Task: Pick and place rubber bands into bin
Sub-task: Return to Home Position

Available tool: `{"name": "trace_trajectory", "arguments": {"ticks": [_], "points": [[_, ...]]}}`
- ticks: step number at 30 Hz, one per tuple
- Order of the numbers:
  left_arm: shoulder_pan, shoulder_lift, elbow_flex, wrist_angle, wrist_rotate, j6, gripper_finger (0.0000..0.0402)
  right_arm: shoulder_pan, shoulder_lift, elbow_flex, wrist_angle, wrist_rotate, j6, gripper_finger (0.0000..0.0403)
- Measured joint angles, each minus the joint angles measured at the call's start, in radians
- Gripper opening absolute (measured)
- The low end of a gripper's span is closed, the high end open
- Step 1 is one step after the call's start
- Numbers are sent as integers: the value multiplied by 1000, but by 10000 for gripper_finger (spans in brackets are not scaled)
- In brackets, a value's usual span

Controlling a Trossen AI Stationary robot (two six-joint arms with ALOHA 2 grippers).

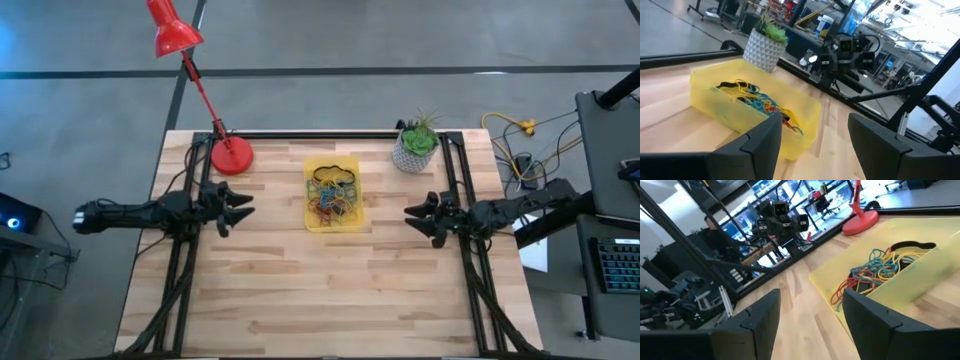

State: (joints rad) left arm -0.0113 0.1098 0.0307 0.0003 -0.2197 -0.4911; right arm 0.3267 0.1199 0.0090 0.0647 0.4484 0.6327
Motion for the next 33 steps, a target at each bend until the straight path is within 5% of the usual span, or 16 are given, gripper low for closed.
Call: {"name": "trace_trajectory", "arguments": {"ticks": [11,17,24,33], "points": [[0,50,-1,17,0,0,212,-11,-53,0,-1,-24,-4,201],[0,67,-1,17,0,0,212,-84,-120,6,-1,-153,-38,201],[0,78,-1,18,-1,0,212,-201,-120,0,-39,-563,-150,201],[0,80,-1,18,-1,0,212,-236,-120,0,-37,-577,-379,201]]}}
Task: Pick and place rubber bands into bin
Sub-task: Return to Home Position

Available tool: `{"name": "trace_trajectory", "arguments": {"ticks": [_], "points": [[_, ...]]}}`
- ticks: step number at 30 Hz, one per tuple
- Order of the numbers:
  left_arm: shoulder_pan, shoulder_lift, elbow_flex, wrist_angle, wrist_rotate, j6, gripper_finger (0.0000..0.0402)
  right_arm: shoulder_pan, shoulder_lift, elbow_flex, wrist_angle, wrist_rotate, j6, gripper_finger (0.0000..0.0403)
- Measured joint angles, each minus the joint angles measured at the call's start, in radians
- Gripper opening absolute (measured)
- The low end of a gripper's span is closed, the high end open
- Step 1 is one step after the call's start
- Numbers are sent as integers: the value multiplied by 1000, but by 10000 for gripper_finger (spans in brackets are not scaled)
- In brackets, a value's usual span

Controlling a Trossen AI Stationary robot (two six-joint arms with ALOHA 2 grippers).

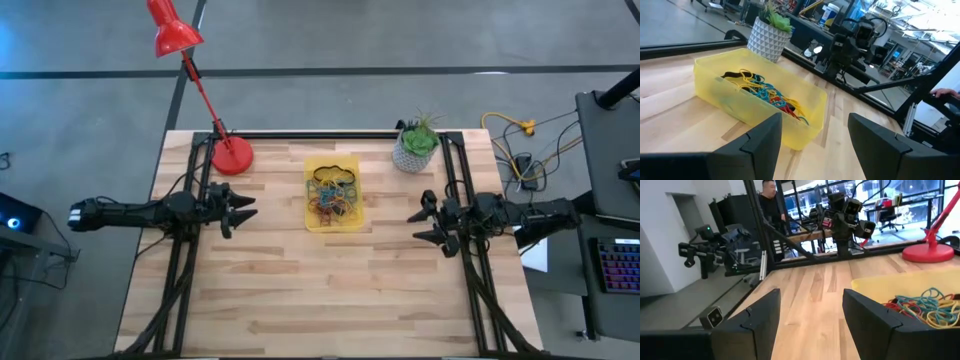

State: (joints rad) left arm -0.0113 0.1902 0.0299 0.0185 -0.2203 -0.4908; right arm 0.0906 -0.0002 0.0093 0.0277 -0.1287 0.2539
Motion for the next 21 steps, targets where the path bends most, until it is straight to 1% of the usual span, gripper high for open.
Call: {"name": "trace_trajectory", "arguments": {"ticks": [4,12,21], "points": [[0,7,0,0,0,0,212,3,8,0,0,-2,-26,201],[0,22,0,0,0,0,212,3,34,0,0,-3,-26,201],[0,25,0,0,0,0,212,3,36,0,0,-2,-26,201]]}}
